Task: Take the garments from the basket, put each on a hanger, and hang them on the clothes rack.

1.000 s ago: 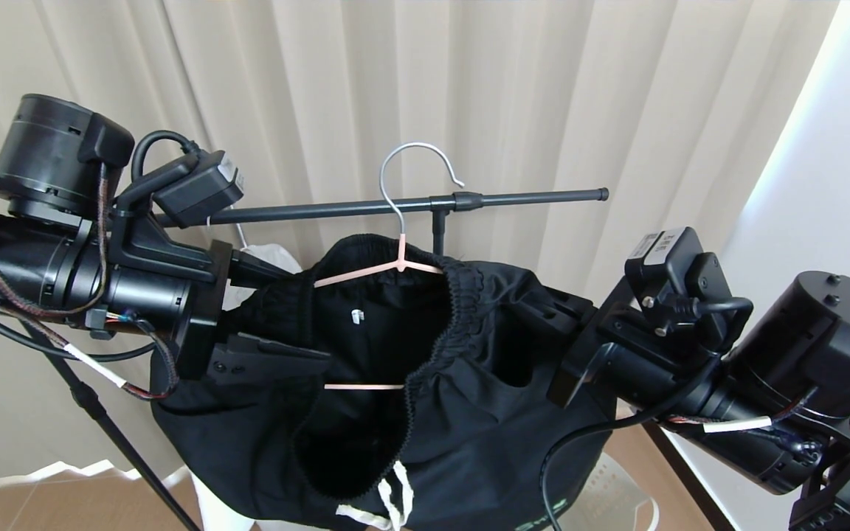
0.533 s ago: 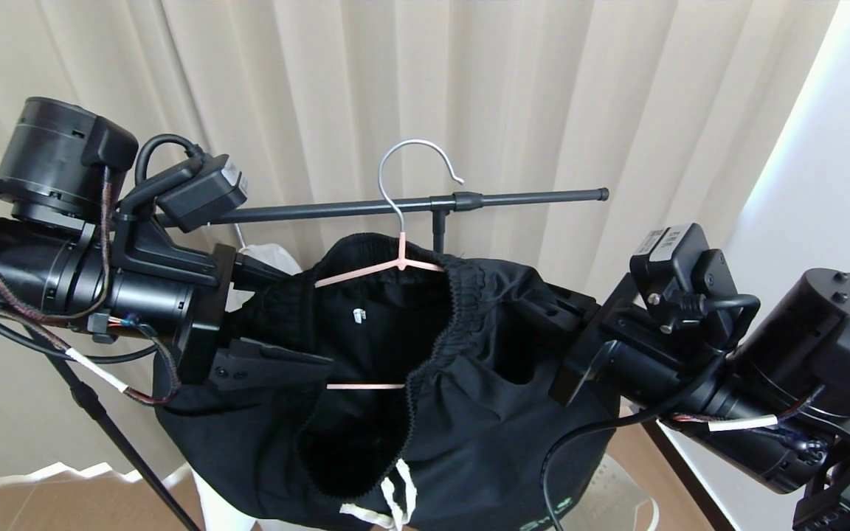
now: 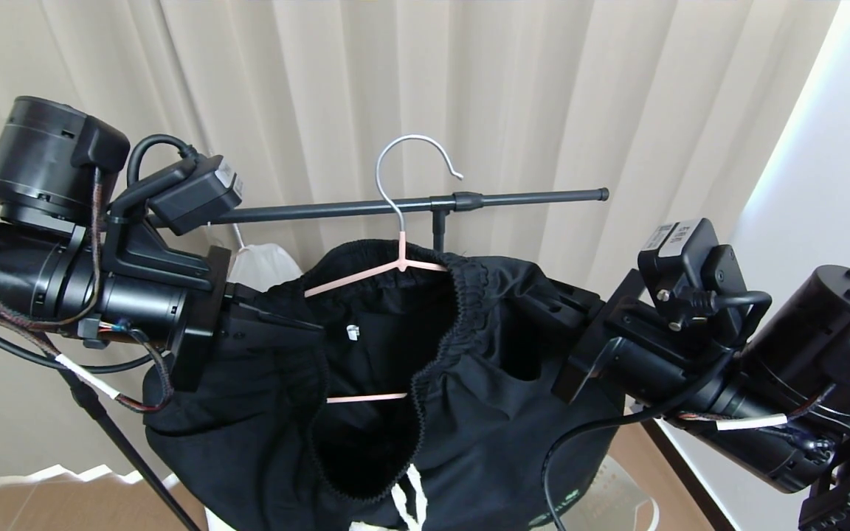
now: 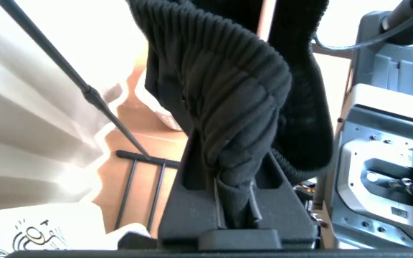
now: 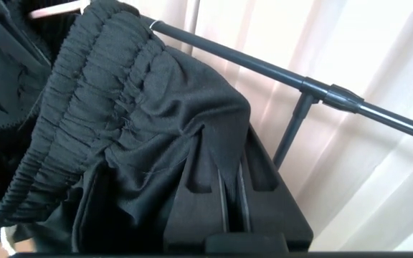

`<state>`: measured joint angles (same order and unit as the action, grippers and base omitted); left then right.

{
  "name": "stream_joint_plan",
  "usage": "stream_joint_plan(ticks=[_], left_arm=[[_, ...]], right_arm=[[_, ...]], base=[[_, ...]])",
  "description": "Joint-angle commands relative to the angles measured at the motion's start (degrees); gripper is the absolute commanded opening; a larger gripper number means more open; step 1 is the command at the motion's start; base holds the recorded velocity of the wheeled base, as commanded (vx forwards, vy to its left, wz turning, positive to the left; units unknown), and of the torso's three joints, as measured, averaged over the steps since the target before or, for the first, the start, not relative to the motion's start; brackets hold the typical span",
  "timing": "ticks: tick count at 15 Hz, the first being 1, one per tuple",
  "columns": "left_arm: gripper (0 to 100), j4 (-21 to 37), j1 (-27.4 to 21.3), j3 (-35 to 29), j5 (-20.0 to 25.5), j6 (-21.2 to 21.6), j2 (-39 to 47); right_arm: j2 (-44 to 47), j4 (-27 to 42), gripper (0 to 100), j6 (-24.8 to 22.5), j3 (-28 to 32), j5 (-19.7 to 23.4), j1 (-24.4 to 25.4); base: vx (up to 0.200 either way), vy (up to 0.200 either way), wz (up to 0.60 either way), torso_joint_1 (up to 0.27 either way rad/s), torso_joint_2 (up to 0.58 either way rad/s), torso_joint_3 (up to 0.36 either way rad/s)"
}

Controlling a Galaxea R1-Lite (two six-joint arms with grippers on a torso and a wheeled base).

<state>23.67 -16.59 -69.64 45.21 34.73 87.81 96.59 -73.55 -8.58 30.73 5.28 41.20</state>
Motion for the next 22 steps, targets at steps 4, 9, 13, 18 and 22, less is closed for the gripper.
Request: stream_joint_plan(ticks=[4,9,13,18,22], left_arm=[[0,0.06,0.07,0.12,-0.13,-0.28,-1.85],[0,-0.21,-0.28,-0.05,-0.21,-0.37,-2.38],[0,-0.21,-0.2,-0.14,-0.21,-1.86,-4.22],[0,-0.12,0.07,0.21,-0.21,-3.27,-5.89],[0,-0.21,0.33,2.41,-0.21,-3.44,-6.95]], right_arm=[[-2.46,0.86,0,-1.88,-1.2,-0.36,0.02],[-3.51,1.83,100,-2.58,-1.29,-1.24,0.02],[-7.9,10.0,100,-2.58,-1.64,-0.27,-1.74],[-12.91,16.42,100,-2.32,-1.64,9.57,-7.19],[-13.0,17.3,100,0.67,-1.46,17.75,-12.02]], base=[[0.0,0.0,0.0,0.0,0.0,0.0],[0.0,0.0,0.0,0.0,0.0,0.0],[0.0,0.0,0.0,0.0,0.0,0.0],[0.0,0.0,0.0,0.0,0.0,0.0],[0.0,0.0,0.0,0.0,0.0,0.0]])
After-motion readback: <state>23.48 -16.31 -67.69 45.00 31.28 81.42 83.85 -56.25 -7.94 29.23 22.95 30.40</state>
